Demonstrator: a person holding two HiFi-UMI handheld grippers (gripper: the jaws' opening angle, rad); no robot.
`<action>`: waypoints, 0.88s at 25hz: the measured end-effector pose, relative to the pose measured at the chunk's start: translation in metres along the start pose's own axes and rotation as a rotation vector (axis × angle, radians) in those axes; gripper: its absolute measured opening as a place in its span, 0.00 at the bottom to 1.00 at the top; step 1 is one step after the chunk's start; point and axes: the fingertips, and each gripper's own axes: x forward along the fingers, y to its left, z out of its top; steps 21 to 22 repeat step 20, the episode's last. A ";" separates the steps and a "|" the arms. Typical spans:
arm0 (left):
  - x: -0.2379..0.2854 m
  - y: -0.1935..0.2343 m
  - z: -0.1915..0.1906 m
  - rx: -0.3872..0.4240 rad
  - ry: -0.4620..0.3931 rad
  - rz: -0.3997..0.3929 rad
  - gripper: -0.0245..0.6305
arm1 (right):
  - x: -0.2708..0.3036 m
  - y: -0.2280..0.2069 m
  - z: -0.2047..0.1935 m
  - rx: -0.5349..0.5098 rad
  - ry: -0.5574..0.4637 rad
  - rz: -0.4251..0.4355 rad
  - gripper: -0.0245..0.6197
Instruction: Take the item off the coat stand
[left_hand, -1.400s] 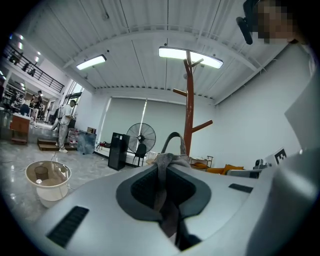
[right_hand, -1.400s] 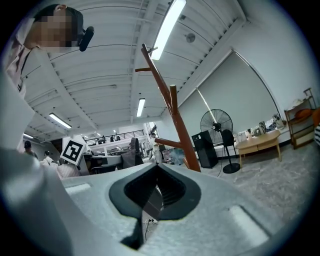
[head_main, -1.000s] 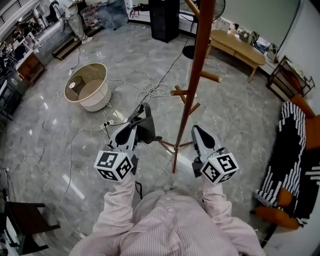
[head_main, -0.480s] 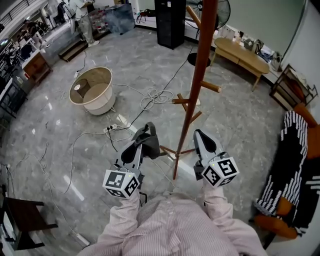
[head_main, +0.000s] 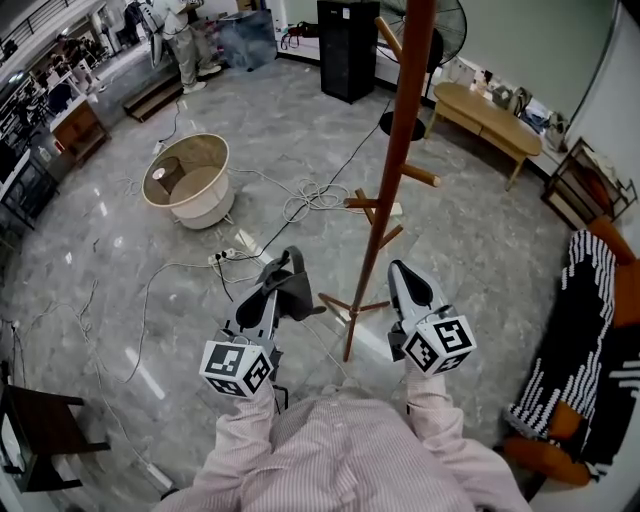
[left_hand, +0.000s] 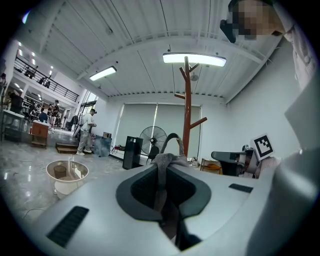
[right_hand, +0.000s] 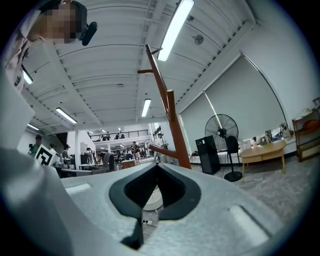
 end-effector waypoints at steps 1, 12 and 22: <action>-0.001 0.000 0.000 0.000 0.002 0.003 0.07 | -0.001 0.000 0.000 0.000 -0.002 -0.002 0.05; -0.006 -0.008 0.004 0.015 0.007 0.005 0.07 | -0.011 -0.008 0.007 0.009 -0.021 -0.029 0.05; -0.010 -0.011 0.000 0.016 0.019 0.002 0.07 | -0.018 -0.004 0.004 0.010 -0.019 -0.016 0.05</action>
